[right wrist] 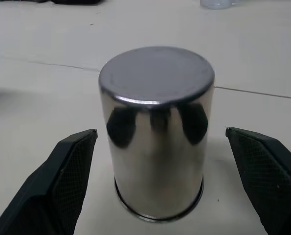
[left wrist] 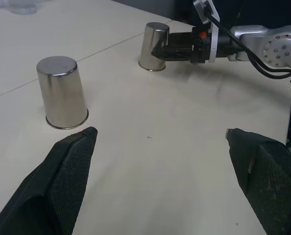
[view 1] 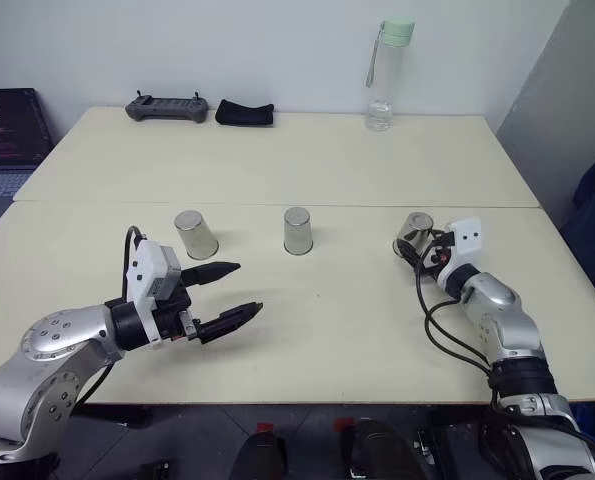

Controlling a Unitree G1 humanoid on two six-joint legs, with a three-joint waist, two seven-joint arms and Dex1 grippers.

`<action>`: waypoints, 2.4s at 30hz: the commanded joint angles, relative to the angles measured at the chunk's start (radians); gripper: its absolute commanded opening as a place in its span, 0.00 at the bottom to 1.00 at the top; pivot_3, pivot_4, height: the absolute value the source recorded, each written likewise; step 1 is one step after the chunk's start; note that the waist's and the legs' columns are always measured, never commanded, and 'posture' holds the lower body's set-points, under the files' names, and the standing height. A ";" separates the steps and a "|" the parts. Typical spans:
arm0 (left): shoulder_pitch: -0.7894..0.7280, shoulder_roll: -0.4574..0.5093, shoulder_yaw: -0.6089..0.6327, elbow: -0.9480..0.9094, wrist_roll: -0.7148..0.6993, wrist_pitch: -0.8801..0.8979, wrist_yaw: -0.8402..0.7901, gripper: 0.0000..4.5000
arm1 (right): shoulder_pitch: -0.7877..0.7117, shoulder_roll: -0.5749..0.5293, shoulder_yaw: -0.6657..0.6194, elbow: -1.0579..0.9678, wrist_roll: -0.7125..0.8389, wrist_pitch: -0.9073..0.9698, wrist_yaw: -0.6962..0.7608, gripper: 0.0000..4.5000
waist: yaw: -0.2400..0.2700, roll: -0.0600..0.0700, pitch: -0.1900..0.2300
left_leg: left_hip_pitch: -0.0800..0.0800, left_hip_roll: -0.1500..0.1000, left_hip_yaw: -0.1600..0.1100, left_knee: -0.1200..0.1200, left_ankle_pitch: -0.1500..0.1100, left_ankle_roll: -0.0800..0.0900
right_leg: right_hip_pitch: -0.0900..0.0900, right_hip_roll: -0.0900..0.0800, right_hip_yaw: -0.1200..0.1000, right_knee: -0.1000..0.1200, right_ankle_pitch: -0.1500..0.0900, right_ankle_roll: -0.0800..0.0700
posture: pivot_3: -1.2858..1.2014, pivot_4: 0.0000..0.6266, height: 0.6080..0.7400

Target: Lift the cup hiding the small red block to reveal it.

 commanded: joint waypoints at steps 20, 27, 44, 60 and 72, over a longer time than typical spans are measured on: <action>-0.019 -0.013 -0.025 -0.015 0.030 -0.012 0.014 1.00 | -0.059 -0.006 -0.008 0.068 -0.050 -0.155 0.041 0.60 | 0.000 0.000 0.000 | 0.000 0.000 0.000 0.000 0.000 0.000 | 0.000 -0.001 0.000 0.000 0.000 0.000 | 0.52 0.24 1.00; -0.013 -0.016 -0.038 -0.011 0.040 -0.014 0.016 1.00 | 0.002 -0.053 -0.030 -0.234 -0.005 0.043 0.013 0.60 | 0.000 0.001 0.001 | 0.000 0.000 0.000 0.000 0.000 0.000 | 0.000 -0.001 0.000 0.000 0.000 0.000 | 0.52 0.24 1.00; -0.049 -0.052 -0.094 -0.001 0.045 -0.011 0.021 1.00 | 0.210 -0.079 -0.161 -0.453 0.060 0.262 -0.092 0.60 | -0.005 0.001 0.001 | 0.000 0.000 0.001 0.000 0.000 0.000 | 0.000 -0.001 0.001 0.000 0.000 0.001 | 0.52 0.24 1.00; -0.036 -0.046 -0.077 -0.009 0.046 -0.011 0.022 1.00 | 0.183 -0.022 -0.146 -0.301 0.014 0.131 -0.120 0.99 | 0.000 0.001 0.001 | 0.000 0.000 0.001 0.000 0.000 0.000 | 0.000 0.000 0.001 0.000 0.000 0.000 | 0.52 0.24 1.00; 0.034 -0.069 -0.005 -0.047 0.031 0.000 0.092 1.00 | 0.436 -0.074 -0.170 -0.715 0.090 0.300 -0.096 0.99 | 0.004 0.001 0.001 | -0.001 0.000 0.000 0.000 0.000 0.000 | 0.000 -0.001 0.001 0.000 0.000 0.001 | 0.52 0.24 1.00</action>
